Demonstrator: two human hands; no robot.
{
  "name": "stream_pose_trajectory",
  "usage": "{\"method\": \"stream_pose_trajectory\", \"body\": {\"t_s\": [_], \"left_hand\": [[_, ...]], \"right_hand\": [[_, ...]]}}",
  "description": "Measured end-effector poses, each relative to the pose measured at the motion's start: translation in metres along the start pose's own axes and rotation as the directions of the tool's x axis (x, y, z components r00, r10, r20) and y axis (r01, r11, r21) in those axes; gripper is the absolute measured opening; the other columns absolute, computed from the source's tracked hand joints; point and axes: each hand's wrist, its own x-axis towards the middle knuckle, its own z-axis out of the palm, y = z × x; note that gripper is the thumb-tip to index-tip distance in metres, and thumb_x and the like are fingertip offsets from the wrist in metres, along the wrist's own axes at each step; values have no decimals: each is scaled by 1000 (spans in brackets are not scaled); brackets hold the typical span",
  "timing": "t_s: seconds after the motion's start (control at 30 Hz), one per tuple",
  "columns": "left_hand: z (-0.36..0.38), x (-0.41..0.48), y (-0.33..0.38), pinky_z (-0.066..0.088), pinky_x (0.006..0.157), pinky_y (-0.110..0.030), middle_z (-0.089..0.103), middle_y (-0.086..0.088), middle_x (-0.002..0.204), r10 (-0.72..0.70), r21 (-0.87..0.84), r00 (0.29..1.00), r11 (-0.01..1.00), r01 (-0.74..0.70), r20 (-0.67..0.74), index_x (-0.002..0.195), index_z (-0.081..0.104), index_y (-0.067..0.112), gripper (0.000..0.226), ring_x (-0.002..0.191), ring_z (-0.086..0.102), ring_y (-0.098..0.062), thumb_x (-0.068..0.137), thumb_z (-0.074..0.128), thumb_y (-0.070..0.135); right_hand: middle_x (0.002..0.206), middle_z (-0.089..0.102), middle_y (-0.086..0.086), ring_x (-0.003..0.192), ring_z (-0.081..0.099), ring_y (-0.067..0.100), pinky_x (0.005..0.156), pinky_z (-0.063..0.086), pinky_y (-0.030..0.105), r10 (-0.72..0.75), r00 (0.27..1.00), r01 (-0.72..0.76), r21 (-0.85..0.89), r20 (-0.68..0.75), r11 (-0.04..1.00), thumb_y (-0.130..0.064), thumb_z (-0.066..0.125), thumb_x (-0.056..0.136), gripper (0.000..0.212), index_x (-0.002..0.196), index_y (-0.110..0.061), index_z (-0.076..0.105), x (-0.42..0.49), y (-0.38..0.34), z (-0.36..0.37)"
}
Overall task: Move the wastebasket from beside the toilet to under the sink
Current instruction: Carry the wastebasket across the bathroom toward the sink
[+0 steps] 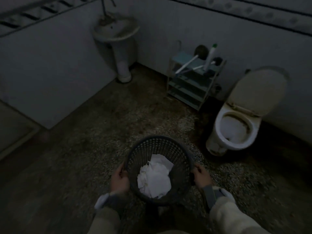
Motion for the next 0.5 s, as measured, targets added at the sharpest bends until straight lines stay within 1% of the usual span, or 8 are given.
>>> {"method": "stream_pose_trajectory", "body": {"t_s": [0.07,0.1,0.17,0.23,0.27,0.33,0.4,0.5], "left_hand": [[-10,-2,-1,32,95,-26,50,-8,125,-6,-60,998,998,2,-65,129,47,-4,39,116,44,-17,91,39,-6],[-14,0,-5,34,95,-27,51,-10,125,-16,-83,994,997,7,-108,128,47,-4,40,118,45,-19,90,40,-7],[-18,5,-15,36,102,-33,53,-15,130,-56,-74,986,996,44,-157,129,49,0,40,123,48,-28,90,42,-3],[-18,4,-20,35,108,-38,54,-12,132,-92,-43,981,995,85,-174,130,50,5,41,122,48,-26,90,43,1],[-16,5,-22,34,109,-39,54,-10,131,-89,-26,979,996,86,-184,130,50,5,40,122,48,-25,90,43,3],[-9,5,-21,36,110,-42,54,-15,134,-56,11,977,998,60,-204,129,51,4,41,123,49,-29,89,43,9],[0,9,-19,38,107,-43,55,-17,132,-102,0,972,995,105,-212,128,52,4,41,121,50,-31,88,44,8],[11,9,-16,40,105,-41,55,-17,133,-170,-57,966,985,162,-196,129,51,7,40,122,51,-31,89,46,5]], "right_hand": [[125,61,15,105,58,33,86,46,37,-41,998,43,-50,47,998,-21,44,93,33,124,-15,56,7,-15,13],[125,60,14,106,58,32,85,45,35,-41,996,47,-75,76,996,-22,44,94,33,124,-16,55,8,-22,17],[127,58,10,110,56,30,83,40,29,-32,992,45,-104,120,994,-22,44,93,35,126,-17,53,15,-32,22],[125,59,8,108,56,28,86,40,28,-41,989,56,-106,142,993,-22,46,93,34,125,-16,54,21,-40,21],[124,60,8,105,57,27,90,43,30,-54,987,70,-109,150,992,-22,46,92,32,123,-17,56,26,-43,20],[122,63,10,106,59,29,96,46,38,-74,984,95,-126,163,987,-23,47,91,30,119,-18,59,36,-50,15],[117,63,8,109,57,31,94,44,36,-97,981,121,-141,167,983,-20,48,91,30,119,-15,59,42,-56,9],[123,62,15,111,57,31,90,42,35,-122,980,149,-172,158,974,-18,49,90,31,120,-16,58,50,-59,2]]}}
